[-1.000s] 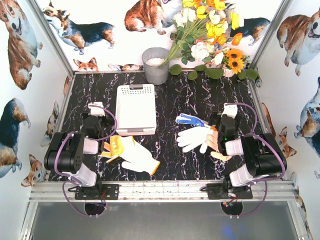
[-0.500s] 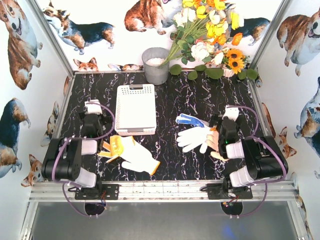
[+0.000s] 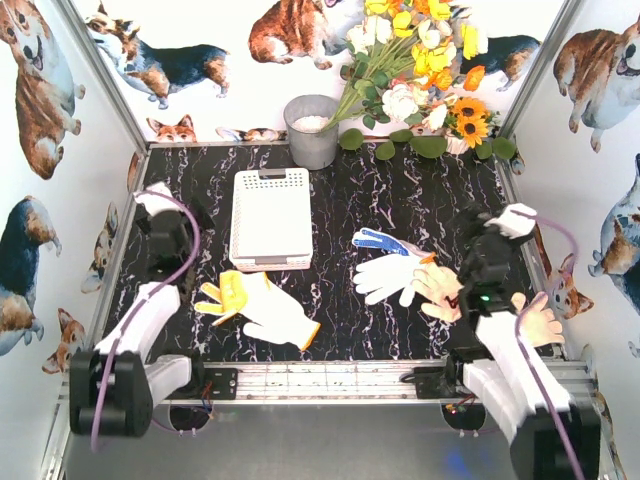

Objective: Put the gloves into the storage basket
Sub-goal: Pick up the glove from the center of the board.

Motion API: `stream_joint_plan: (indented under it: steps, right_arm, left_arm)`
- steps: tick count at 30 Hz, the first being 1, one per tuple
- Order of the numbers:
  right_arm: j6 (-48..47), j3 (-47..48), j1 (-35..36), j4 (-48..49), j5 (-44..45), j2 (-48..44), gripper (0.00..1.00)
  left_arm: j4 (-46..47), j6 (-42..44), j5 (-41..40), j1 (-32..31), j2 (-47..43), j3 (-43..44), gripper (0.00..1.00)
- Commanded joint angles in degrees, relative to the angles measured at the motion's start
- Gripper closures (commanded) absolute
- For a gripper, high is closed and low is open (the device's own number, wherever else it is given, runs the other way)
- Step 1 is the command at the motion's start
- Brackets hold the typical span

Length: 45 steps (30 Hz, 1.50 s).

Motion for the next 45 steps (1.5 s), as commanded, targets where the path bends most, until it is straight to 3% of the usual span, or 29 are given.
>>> stream_joint_plan:
  steps: [1, 5, 9, 15, 20, 25, 30, 39, 45]
  right_arm:
    - [6.6, 11.6, -0.2, -28.4, -0.9, -9.0, 0.0]
    - [5.3, 22.0, -0.1, -46.2, -12.6, -9.0, 0.0]
    - [8.3, 31.9, 1.7, -62.8, -21.3, -4.0, 0.0]
    - [15.9, 38.3, 17.0, -77.2, -15.9, 1.7, 0.0]
    - [22.2, 39.1, 31.7, -80.3, -14.5, 5.0, 0.0]
    - [28.0, 36.5, 39.8, -77.2, -17.2, 5.3, 0.0]
    - [31.2, 36.4, 41.1, -79.5, -17.2, 2.1, 0.0]
    - [34.0, 32.9, 41.1, -83.3, -14.7, -9.4, 0.0]
    - [34.3, 30.6, 41.1, -84.3, -15.1, -12.8, 0.0]
  left_arm:
    - [-20.0, -7.6, 6.4, 0.0, -5.8, 10.3, 0.0]
    - [-36.1, -5.1, 11.0, 0.0, -6.5, 22.1, 0.0]
    - [-43.6, 1.0, 18.0, -0.1, -7.0, 27.7, 0.0]
    - [-44.0, 5.7, 23.6, -0.7, -9.7, 26.0, 0.0]
    - [-45.3, 3.4, 26.1, -0.8, -14.3, 23.8, 0.0]
    - [-57.0, -3.4, 24.4, -0.8, -18.1, 22.7, 0.0]
    - [-65.0, -14.6, 23.2, -0.9, -21.0, 17.5, 0.0]
    - [-59.3, -27.0, 26.3, -1.0, -19.7, 5.7, 0.0]
    - [-53.2, -25.2, 28.9, -1.0, -13.3, 1.9, 0.18]
